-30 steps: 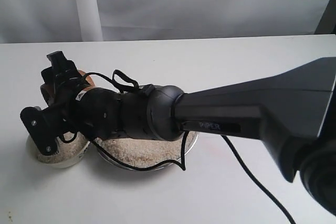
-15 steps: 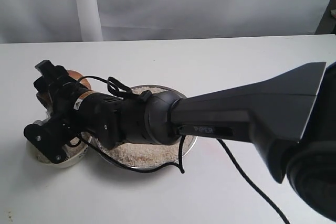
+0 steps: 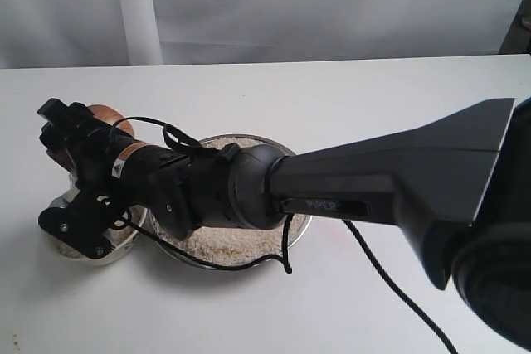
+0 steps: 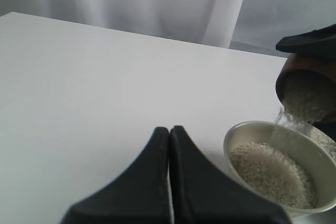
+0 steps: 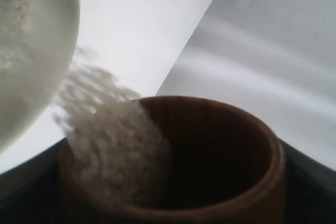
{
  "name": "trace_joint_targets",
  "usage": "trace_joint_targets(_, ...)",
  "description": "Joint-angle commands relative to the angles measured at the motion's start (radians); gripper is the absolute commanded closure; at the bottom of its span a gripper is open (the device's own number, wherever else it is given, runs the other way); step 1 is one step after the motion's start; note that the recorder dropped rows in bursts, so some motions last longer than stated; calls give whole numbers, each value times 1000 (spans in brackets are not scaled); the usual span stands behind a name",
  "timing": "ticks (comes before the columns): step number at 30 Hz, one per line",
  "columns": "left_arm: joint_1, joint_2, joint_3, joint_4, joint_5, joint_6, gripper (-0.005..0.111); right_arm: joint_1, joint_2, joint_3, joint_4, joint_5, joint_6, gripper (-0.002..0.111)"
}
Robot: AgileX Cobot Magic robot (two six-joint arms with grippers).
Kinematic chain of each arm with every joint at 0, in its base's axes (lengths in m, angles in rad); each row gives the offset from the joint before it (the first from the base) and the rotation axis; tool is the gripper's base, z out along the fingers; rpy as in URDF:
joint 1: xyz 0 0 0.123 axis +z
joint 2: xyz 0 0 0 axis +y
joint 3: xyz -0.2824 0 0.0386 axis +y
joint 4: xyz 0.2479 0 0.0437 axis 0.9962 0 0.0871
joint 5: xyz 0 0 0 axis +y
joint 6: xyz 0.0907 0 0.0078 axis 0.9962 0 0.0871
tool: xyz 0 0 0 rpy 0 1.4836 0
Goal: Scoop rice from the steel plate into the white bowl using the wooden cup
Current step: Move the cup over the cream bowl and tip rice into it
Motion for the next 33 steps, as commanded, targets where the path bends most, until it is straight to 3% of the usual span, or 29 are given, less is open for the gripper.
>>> trace_joint_targets(1, -5, -2, -4, -6, -6, -1, 107, 2, -5, -6, -49, -35, -12, 108)
trace_joint_targets(33, -5, -2, -4, -6, -6, -1, 107, -11, -5, -6, -318, -86, -12, 108)
